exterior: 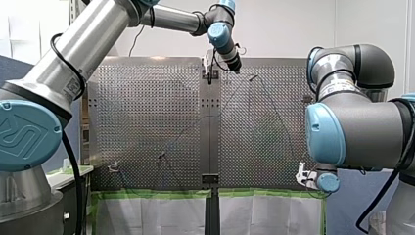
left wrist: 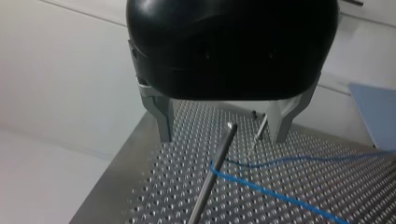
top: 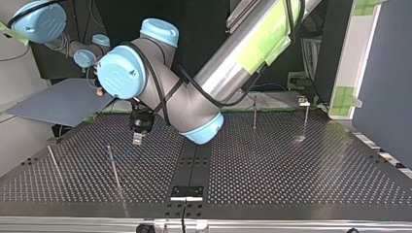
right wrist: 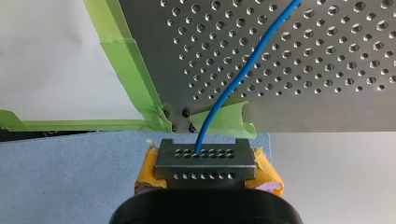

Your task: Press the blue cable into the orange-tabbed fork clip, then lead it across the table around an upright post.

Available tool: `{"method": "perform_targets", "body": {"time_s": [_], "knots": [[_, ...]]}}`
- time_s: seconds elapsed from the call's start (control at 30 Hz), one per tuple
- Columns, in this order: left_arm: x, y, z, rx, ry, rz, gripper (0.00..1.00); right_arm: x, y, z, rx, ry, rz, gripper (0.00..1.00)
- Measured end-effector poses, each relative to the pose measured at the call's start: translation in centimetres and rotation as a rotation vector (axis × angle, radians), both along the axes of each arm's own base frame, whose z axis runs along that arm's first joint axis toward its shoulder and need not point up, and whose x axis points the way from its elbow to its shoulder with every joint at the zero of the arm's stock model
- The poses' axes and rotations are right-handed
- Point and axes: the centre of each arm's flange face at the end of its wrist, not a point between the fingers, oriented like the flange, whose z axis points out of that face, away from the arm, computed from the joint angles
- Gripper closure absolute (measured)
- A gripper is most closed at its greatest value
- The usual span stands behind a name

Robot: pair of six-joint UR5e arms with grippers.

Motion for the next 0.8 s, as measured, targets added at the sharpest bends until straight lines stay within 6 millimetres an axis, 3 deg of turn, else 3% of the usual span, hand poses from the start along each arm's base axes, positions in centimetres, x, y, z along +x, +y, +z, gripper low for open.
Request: {"method": "perform_targets", "body": {"time_s": [0.8], "knots": [[0.3,1.3,0.1,0.033,-0.011,0.125,0.00,0.0,0.1,-0.2,0.003,0.000,0.000,1.00]]}}
